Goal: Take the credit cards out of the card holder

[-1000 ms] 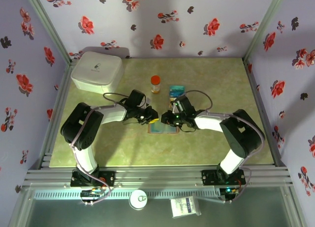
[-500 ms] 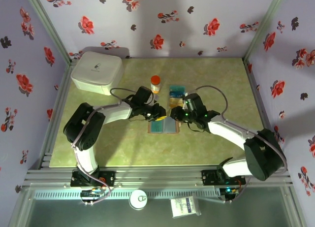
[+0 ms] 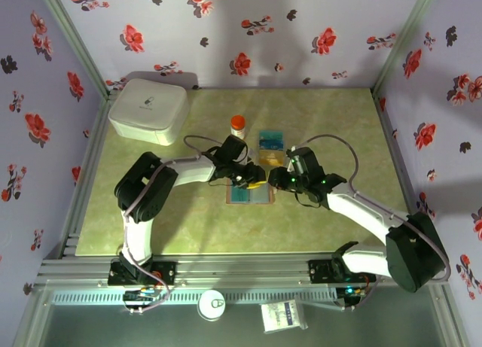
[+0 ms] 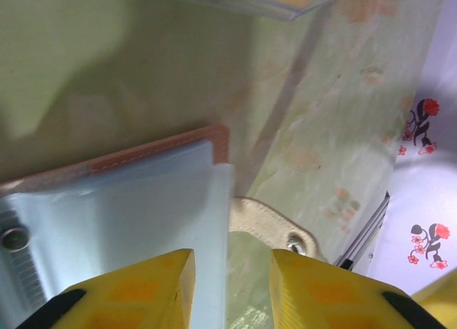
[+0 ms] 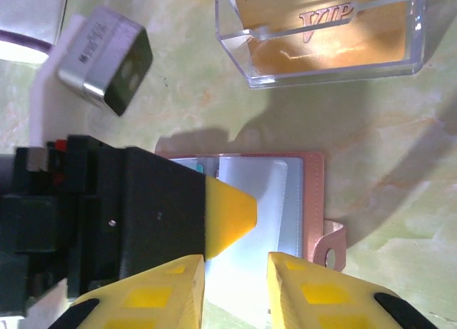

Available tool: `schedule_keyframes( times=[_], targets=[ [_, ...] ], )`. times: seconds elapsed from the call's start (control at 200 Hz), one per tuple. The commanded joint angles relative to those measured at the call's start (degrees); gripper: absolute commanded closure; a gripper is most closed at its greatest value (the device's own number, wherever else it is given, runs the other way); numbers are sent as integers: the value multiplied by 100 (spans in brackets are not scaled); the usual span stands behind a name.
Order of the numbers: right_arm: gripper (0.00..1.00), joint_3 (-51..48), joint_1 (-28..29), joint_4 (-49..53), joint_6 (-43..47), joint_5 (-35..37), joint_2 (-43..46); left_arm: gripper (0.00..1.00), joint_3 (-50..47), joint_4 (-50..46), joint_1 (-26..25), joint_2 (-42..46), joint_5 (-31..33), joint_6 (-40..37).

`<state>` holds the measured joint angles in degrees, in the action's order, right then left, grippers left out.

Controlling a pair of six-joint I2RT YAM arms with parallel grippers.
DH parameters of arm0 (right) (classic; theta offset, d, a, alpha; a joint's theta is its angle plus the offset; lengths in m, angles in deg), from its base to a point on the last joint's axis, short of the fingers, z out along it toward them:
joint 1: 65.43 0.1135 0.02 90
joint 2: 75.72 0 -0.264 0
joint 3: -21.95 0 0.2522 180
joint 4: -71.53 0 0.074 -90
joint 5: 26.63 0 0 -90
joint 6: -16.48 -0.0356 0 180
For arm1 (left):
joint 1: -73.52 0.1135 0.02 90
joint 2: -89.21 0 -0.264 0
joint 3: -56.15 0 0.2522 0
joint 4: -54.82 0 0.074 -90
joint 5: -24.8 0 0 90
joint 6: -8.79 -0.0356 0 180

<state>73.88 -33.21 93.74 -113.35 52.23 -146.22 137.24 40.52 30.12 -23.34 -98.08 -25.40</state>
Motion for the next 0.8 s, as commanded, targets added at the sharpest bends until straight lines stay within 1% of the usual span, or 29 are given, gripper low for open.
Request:
schedule_keyframes(
  times=[0.0, 0.255, 0.385, 0.505, 0.615, 0.7, 0.795],
  targets=[
    [70, -107, -41, -32, -50, -51, -47, 68, 160, 53, 55, 81, -100, -59],
    [70, 67, -16, -369, -271, -455, -512, 67, -31, -16, 344, 406, -95, -210],
    [73, 261, 50, -409, -279, -711, -870, 67, -189, -74, 460, 573, -28, -303],
    [76, 454, 216, -460, -265, -893, -1134, 69, -431, -11, 602, 683, -8, -308],
    [76, 680, 406, -324, -211, -828, -1309, 71, -707, 73, 698, 775, 6, -333],
    [76, 810, 511, -175, -191, -725, -1362, 75, -886, 164, 744, 817, -2, -310],
    [76, 884, 561, -130, -198, -720, -1399, 76, -1048, 242, 752, 849, 0, -299]
  ],
)
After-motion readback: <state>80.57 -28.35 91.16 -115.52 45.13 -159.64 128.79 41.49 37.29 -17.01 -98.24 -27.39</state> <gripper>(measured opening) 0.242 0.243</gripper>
